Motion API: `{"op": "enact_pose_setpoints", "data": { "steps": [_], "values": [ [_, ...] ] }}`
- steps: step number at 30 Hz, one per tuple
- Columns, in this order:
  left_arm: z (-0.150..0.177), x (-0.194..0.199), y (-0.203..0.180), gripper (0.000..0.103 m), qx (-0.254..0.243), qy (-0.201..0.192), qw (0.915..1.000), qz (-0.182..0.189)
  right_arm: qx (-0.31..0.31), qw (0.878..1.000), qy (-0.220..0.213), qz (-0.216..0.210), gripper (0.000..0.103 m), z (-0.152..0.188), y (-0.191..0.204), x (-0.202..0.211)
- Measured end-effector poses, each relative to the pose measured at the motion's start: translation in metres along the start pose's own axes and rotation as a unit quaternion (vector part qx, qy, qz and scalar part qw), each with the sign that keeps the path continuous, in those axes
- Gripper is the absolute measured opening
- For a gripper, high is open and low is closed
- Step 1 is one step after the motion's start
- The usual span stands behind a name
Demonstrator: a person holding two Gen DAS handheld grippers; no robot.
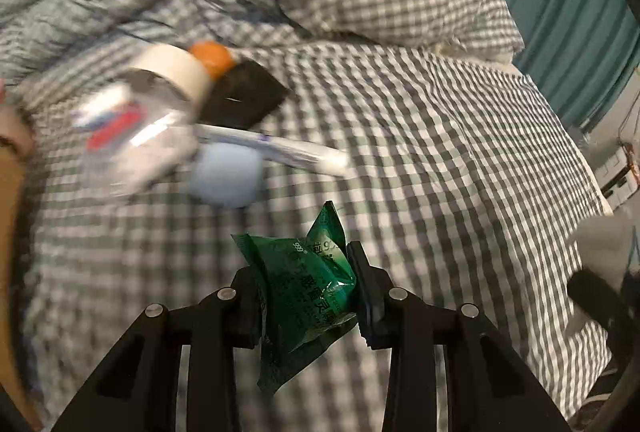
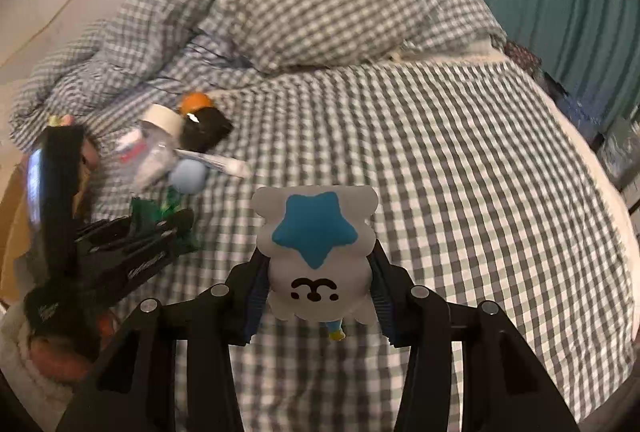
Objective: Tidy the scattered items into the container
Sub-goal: 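Carry the wrapper and toy into the cardboard box and release both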
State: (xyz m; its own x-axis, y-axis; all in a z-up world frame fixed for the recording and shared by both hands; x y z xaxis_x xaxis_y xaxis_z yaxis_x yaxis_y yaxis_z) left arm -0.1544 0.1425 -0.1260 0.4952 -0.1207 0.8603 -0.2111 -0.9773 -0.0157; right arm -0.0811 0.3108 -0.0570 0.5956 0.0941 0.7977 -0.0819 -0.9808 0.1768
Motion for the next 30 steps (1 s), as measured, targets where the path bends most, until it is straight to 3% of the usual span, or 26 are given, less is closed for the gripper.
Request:
{"op": "enact_pose_setpoints", "data": {
  "steps": [2,7,13,23,30],
  "values": [
    [0.005,0.026,0.01,0.036,0.003,-0.009,0.9999,-0.014,0.008,1.0,0.0,0.001,0.045,-0.003,0.012,0.01],
    [0.009,0.092,0.031,0.036,0.0,-0.057,0.9983,-0.006,0.029,0.999,-0.032,-0.012,0.045,-0.008,0.044,0.046],
    [0.02,0.141,0.051,0.036,0.0,-0.086,0.995,-0.051,0.043,0.998,-0.042,-0.016,0.045,0.004,0.07,0.069],
    [0.059,0.165,0.09,0.036,0.03,-0.087,0.9937,-0.064,0.079,0.996,-0.037,-0.025,0.045,0.031,0.114,0.087],
    [0.069,0.174,0.119,0.036,0.052,-0.091,0.9917,-0.075,0.104,0.993,-0.031,-0.036,0.045,0.036,0.145,0.083]
  ]
}}
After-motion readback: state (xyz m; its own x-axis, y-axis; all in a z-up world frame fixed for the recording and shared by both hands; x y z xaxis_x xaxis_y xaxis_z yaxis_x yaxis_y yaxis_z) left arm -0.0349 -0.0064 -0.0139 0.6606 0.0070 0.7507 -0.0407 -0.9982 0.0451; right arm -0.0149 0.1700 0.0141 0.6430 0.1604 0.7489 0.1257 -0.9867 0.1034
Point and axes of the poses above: each gripper's, at about its wrist camera, not at the fingertips, and x roughly against the way its jaws point, y to its left, z to its underside, the point moved 2 cm from there along -x, roughly the way its jaws point, and after that the axes turned 5 degrees about -z, right-handed, at the moved point
